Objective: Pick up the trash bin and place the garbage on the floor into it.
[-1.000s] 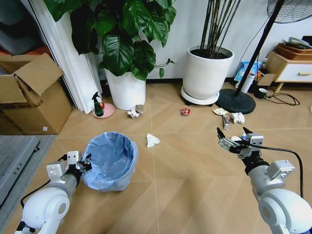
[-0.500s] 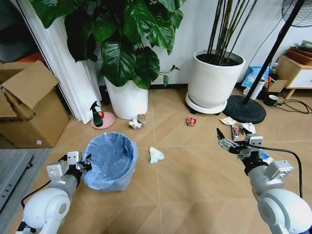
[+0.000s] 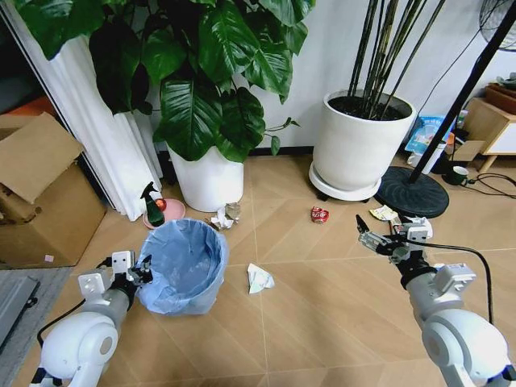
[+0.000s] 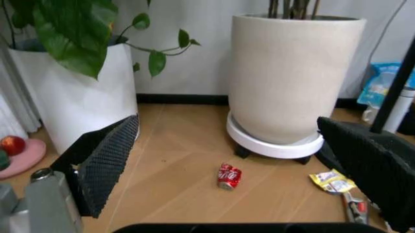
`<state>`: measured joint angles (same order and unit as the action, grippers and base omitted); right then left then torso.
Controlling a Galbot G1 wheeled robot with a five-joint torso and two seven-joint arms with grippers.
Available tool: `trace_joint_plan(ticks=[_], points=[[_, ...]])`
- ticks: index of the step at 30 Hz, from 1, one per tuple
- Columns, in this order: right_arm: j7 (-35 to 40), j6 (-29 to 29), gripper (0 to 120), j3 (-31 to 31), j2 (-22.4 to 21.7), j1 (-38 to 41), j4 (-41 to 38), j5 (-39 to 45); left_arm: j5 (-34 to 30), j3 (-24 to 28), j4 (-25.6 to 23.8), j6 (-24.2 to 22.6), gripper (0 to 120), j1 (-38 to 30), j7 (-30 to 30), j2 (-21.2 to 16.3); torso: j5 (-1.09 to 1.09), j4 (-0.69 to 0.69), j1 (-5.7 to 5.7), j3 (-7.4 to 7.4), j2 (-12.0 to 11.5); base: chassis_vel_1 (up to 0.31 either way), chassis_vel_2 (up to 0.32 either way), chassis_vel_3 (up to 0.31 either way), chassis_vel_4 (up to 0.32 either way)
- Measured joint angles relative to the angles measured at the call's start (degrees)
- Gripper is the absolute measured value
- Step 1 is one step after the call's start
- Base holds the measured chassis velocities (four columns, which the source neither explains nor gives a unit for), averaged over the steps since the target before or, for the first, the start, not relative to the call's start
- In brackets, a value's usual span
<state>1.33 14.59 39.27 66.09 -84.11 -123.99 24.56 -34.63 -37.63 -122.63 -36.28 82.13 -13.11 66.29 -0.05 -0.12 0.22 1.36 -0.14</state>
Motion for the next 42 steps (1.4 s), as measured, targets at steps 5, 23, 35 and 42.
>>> trace_joint_plan(ticks=[5, 23, 35, 42], points=[[-1.4, -1.6, 100, -2.5, -2.9, 2.3, 5.4, 1.2, 1.1, -0.3, 0.5, 0.4, 0, -0.3, 0.7, 0.0, -0.01, -0.02, 0.0, 0.0, 0.0, 0.021, -0.011, -0.014, 0.01], [-15.8, -2.5, 100, -34.5, -9.9, 28.2, 37.1, 8.6, 2.8, -3.6, -2.0, 0.9, 0, 2.0, -1.3, 2.5, 0.02, -0.01, 0.01, 0.02, 0.0, 0.0, 0.0, 0.0, 0.0], [-18.8, -4.4, 100, -47.8, -0.7, 38.9, 54.6, 4.5, 2.3, -4.0, -1.0, 1.2, 0, 1.6, -1.3, 0.5, -0.02, -0.01, 0.01, 0.01, 0.0, 0.0, 0.0, 0.0, 0.0], [-20.3, -6.4, 100, -50.9, 6.2, 44.5, 66.4, 0.6, 2.3, -3.8, -0.4, 1.4, 0, 1.2, -1.2, 0.3, 0.0, 0.0, 0.01, 0.02, 0.0, 0.0, 0.0, 0.0, 0.0]])
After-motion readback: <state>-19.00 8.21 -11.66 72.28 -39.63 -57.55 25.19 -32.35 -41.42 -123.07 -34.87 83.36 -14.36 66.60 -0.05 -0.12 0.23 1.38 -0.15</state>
